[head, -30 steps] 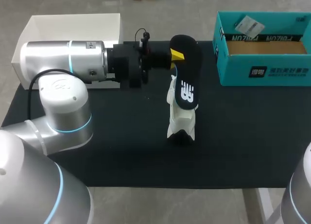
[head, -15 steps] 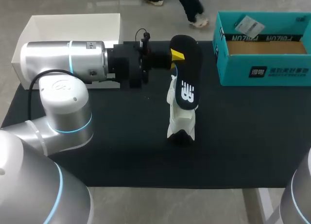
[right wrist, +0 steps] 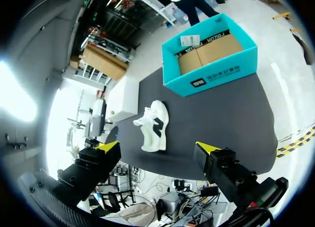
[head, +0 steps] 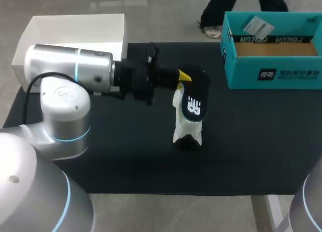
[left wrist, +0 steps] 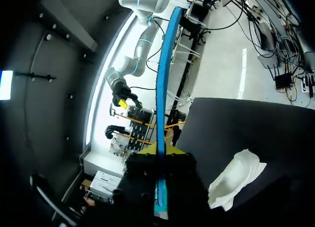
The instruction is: Take the shoe out of the shoebox, open the shoe tongue, remove and reinsert the insole, then place the shoe into the shoebox
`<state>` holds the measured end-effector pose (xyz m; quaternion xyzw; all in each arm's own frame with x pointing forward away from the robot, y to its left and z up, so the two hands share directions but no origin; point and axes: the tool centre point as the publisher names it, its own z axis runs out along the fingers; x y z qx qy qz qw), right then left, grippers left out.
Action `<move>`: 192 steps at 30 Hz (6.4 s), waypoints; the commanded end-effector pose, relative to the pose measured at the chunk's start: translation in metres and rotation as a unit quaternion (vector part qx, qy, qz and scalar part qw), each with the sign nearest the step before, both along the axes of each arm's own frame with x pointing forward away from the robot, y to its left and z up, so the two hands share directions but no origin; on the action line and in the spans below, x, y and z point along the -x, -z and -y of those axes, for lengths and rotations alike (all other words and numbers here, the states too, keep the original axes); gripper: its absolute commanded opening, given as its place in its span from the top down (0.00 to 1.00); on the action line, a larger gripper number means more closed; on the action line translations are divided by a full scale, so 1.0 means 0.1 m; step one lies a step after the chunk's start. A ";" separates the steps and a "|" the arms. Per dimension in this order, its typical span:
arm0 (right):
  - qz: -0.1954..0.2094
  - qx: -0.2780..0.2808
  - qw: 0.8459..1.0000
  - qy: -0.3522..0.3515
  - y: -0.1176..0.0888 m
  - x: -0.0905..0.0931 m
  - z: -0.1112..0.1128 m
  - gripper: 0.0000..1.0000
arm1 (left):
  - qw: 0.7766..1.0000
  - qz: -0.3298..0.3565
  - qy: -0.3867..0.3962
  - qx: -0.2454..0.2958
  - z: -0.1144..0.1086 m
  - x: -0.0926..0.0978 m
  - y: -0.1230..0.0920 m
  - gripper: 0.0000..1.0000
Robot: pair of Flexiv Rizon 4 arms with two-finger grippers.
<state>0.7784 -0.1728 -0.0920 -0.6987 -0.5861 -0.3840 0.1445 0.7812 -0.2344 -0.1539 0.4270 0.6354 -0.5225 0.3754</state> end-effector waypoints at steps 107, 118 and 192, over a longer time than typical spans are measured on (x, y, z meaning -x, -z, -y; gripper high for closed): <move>-0.001 0.001 1.000 0.001 0.00 0.01 -0.01 0.00 | 0.958 -0.271 0.022 -0.089 0.09 -0.24 1.92 1.00; -0.001 0.001 1.000 0.001 0.00 0.01 -0.01 0.00 | 0.955 -0.286 -0.007 -0.084 0.08 -0.42 1.95 1.00; -0.001 0.001 1.000 0.001 0.00 0.01 -0.01 0.00 | 0.951 -0.301 -0.032 -0.061 0.01 -0.43 1.77 1.00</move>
